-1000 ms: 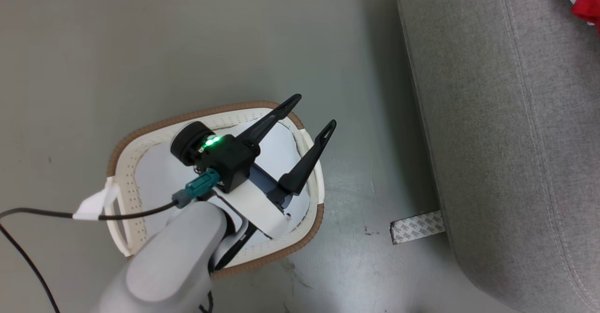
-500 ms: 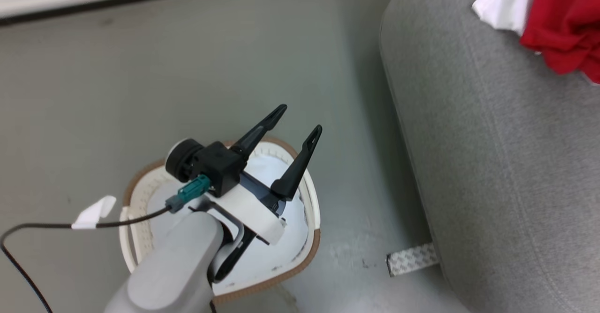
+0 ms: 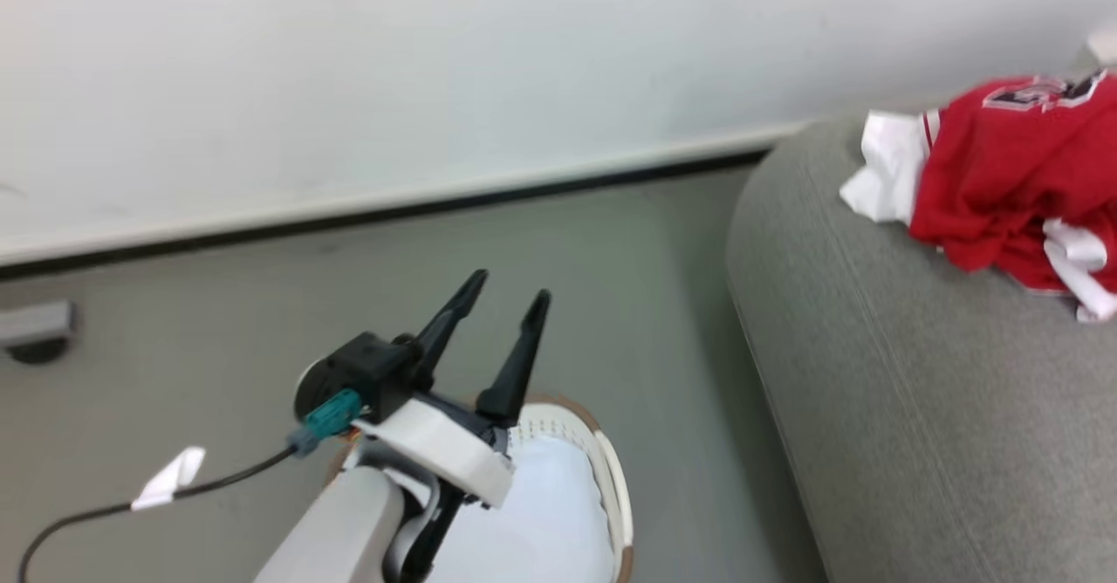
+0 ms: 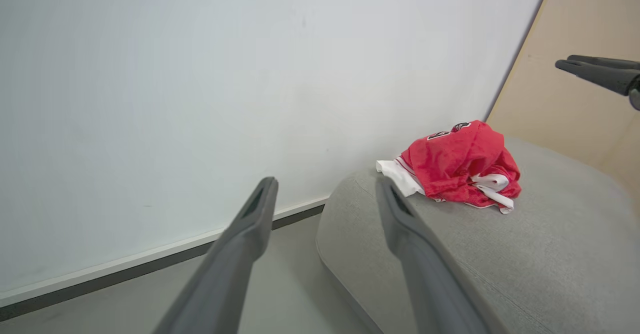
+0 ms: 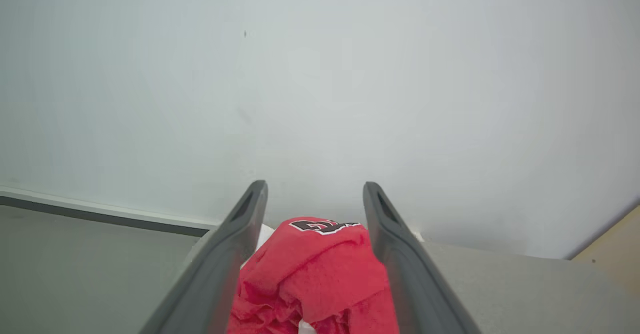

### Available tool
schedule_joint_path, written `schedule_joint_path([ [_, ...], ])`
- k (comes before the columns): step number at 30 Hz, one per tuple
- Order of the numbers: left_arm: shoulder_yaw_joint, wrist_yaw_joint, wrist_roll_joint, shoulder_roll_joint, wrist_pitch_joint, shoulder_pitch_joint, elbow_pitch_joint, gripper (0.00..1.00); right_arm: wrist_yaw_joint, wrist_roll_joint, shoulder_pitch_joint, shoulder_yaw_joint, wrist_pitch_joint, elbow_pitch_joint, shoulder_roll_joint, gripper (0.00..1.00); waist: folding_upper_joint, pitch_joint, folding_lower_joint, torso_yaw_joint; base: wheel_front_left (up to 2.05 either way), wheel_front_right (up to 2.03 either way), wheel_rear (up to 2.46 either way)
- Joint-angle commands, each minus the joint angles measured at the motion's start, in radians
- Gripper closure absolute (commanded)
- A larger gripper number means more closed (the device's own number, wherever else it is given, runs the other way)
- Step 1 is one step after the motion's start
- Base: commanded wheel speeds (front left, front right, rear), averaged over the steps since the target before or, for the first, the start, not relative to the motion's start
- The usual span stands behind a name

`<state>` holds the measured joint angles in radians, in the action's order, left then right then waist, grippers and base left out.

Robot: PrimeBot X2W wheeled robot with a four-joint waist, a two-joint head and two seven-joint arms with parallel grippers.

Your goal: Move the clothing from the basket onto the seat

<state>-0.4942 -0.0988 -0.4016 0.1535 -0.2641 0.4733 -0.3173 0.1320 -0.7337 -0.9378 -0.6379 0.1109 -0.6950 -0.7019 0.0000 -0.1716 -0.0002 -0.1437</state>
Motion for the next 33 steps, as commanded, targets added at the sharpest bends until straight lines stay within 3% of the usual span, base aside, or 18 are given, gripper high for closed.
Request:
schedule_joint_path([
  [1,0.023,0.004,0.007,0.004,0.0,-0.035,-0.006,0.0,-0.003,-0.001,0.049,0.006,0.027,0.032,-0.017,0.0,0.0,0.116,0.0002,0.07,0.0,0.0,0.0],
  [6,0.103,0.01,0.011,0.015,0.0,-0.092,-0.016,0.0,-0.003,-0.005,0.173,0.078,0.09,0.127,-0.012,0.0,0.0,0.179,0.0002,0.109,0.0,0.0,0.0],
  [11,0.192,0.025,0.021,0.017,0.0,-0.142,-0.003,0.0,-0.003,0.033,0.364,0.232,0.14,0.237,0.058,0.0,0.0,0.195,0.0002,0.145,0.0,0.0,0.0],
  [18,0.302,0.035,0.076,-0.001,0.0,-0.219,0.063,0.0,-0.003,0.19,0.621,0.436,0.154,0.411,0.226,0.0,0.0,0.191,0.0002,0.171,0.0,0.0,0.0],
  [21,0.353,0.027,0.093,-0.025,0.0,-0.263,0.078,0.0,-0.002,0.259,0.739,0.499,0.153,0.499,0.336,0.0,0.0,0.188,0.0002,0.176,0.0,0.0,0.0],
  [28,0.435,0.009,0.154,-0.067,0.0,-0.349,0.102,0.0,-0.003,0.346,0.912,0.555,0.153,0.613,0.509,0.0,0.0,0.173,0.0002,0.174,0.0,0.0,0.0],
  [31,0.448,-0.005,0.187,-0.076,0.0,-0.372,0.095,0.0,-0.002,0.345,0.959,0.565,0.153,0.616,0.559,0.0,0.0,0.168,0.0002,0.176,0.0,0.0,0.0],
  [33,0.453,-0.014,0.197,-0.082,0.0,-0.382,0.086,0.0,-0.003,0.389,0.983,0.554,0.153,0.606,0.558,0.0,0.0,0.165,0.0002,0.174,0.0,0.0,0.0],
])
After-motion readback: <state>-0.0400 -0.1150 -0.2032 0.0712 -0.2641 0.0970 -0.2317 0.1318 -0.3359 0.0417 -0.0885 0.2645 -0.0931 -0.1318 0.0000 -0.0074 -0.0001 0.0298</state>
